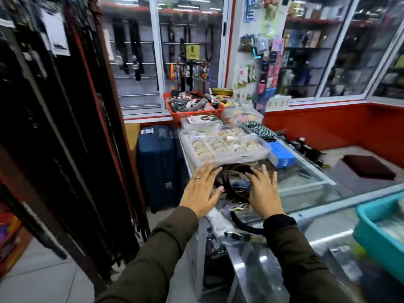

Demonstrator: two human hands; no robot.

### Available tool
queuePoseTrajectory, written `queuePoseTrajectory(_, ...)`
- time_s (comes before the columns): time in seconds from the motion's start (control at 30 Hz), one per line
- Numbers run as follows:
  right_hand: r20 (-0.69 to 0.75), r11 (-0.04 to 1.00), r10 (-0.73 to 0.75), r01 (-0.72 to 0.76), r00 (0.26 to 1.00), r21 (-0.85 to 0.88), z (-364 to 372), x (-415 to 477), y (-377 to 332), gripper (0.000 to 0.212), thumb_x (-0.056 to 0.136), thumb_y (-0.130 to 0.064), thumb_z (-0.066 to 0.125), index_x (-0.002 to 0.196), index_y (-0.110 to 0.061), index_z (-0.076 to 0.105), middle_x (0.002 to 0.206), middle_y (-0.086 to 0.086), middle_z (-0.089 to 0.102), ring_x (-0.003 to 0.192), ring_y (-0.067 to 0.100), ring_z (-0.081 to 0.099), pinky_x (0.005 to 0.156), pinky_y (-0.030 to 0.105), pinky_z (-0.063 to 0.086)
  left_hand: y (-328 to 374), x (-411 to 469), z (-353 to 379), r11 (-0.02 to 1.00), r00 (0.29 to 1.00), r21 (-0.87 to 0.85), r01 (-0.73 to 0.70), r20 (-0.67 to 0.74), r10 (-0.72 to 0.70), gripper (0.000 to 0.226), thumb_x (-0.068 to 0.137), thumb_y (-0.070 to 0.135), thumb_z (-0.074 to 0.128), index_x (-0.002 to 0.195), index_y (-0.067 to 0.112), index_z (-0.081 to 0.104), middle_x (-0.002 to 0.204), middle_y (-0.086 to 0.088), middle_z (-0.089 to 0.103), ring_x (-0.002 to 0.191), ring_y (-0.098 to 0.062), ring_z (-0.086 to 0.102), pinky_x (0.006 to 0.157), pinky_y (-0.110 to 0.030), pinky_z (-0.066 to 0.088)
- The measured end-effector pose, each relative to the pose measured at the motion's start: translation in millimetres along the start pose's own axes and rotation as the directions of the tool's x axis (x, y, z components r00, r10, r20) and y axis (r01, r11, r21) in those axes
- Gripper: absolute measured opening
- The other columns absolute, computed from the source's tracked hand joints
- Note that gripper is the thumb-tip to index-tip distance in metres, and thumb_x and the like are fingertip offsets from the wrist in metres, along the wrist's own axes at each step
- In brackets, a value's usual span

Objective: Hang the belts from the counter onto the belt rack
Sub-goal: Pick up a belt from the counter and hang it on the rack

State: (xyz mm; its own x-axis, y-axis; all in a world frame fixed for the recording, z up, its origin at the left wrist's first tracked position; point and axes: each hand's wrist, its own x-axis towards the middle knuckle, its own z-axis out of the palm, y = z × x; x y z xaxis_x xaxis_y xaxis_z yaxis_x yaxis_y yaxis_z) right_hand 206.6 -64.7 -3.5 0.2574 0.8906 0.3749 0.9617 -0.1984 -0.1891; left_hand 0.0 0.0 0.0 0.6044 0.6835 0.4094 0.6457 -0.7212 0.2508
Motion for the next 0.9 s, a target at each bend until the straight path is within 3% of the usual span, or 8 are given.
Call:
queuePoseTrajectory(0.07, 0.191, 0.996, 0.039, -0.023, 0.981, -0.082, -2, -2, 10, 0.063, 0.083, 0.003, 0.057, 0.143, -0.019, 0.053, 0.158, 0.005, 0.046, 0.158, 0.027, 0.019, 0.127, 0.059, 0.005, 7, 7, 10, 0.996, 0.989, -0.081, -0.034, 0.140, 0.045, 0.068, 0.104, 0.056, 0.032, 0.162, 0.024, 0.017, 0.171, 0.006, 0.007, 0.159, -0.015, 0.000, 0.128, -0.043, 0.008)
queuePoseTrajectory(0.17, 0.376, 0.992, 0.047, 0.000, 0.925, -0.125, 3, -6, 21, 0.057, 0.088, -0.005, 0.057, 0.142, -0.022, 0.053, 0.152, 0.006, 0.053, 0.154, 0.023, 0.031, 0.127, 0.056, 0.001, 17, 15, 27, 0.994, 0.950, -0.019, -0.105, 0.295, 0.106, 0.080, 0.097, 0.069, 0.035, 0.161, 0.024, 0.019, 0.170, 0.007, 0.014, 0.159, -0.015, 0.000, 0.129, -0.044, 0.003)
queuePoseTrajectory(0.33, 0.344, 0.996, -0.005, 0.034, 0.939, -0.078, 10, -13, 21, 0.043, 0.092, -0.026, 0.065, 0.134, -0.030, 0.063, 0.133, -0.004, 0.067, 0.136, 0.018, 0.053, 0.128, 0.051, -0.002, 28, 25, 40, 0.959, 0.877, 0.153, -0.238, 0.458, 0.144, 0.078, 0.095, 0.057, 0.049, 0.159, 0.020, 0.026, 0.167, -0.002, 0.025, 0.159, -0.024, 0.003, 0.127, -0.053, -0.003)
queuePoseTrajectory(0.53, 0.226, 0.998, -0.058, 0.054, 0.972, 0.024, 13, -14, 24, 0.028, 0.091, -0.033, 0.069, 0.119, -0.031, 0.074, 0.117, -0.006, 0.077, 0.120, 0.017, 0.065, 0.128, 0.044, 0.010, 39, 36, 42, 0.915, 0.915, 0.311, -0.257, 0.383, 0.127, 0.047, 0.101, 0.028, 0.055, 0.146, 0.017, 0.045, 0.152, -0.006, 0.047, 0.154, -0.027, 0.024, 0.128, -0.051, 0.003)
queuePoseTrajectory(0.63, 0.162, 0.995, -0.083, 0.074, 0.983, 0.062, 13, -15, 26, 0.028, 0.089, -0.030, 0.072, 0.117, -0.026, 0.076, 0.109, -0.001, 0.078, 0.113, 0.020, 0.069, 0.128, 0.044, 0.013, 34, 35, 41, 0.937, 0.944, 0.268, -0.225, 0.299, 0.141, 0.039, 0.101, 0.024, 0.053, 0.140, 0.019, 0.052, 0.145, -0.003, 0.054, 0.148, -0.025, 0.033, 0.127, -0.047, 0.005)
queuePoseTrajectory(0.77, 0.122, 0.992, -0.119, 0.112, 0.985, 0.062, 4, -7, 18, 0.032, 0.090, -0.026, 0.074, 0.121, -0.023, 0.075, 0.106, 0.003, 0.077, 0.109, 0.024, 0.069, 0.125, 0.042, 0.024, 23, 32, 29, 0.940, 0.962, 0.261, -0.222, 0.214, 0.168, 0.039, 0.100, 0.025, 0.053, 0.138, 0.019, 0.053, 0.146, -0.001, 0.054, 0.150, -0.024, 0.032, 0.128, -0.046, 0.005)
queuePoseTrajectory(0.83, 0.091, 0.987, -0.148, 0.141, 0.985, 0.076, -5, 0, 8, 0.034, 0.089, -0.024, 0.074, 0.122, -0.022, 0.074, 0.103, 0.004, 0.075, 0.106, 0.027, 0.068, 0.115, 0.040, 0.039, 15, 31, 16, 0.943, 0.970, 0.250, -0.217, 0.159, 0.182, 0.040, 0.099, 0.023, 0.053, 0.138, 0.020, 0.053, 0.145, -0.001, 0.054, 0.152, -0.024, 0.030, 0.128, -0.046, 0.005)
queuePoseTrajectory(0.9, 0.068, 0.980, -0.186, 0.180, 0.980, 0.085, -16, 8, -9, 0.034, 0.090, -0.027, 0.072, 0.124, -0.022, 0.073, 0.105, 0.003, 0.074, 0.107, 0.027, 0.066, 0.096, 0.039, 0.052, 4, 27, -1, 0.951, 0.977, 0.225, -0.210, 0.094, 0.194, 0.041, 0.098, 0.023, 0.055, 0.138, 0.020, 0.054, 0.142, 0.000, 0.057, 0.151, -0.024, 0.032, 0.128, -0.046, 0.007)
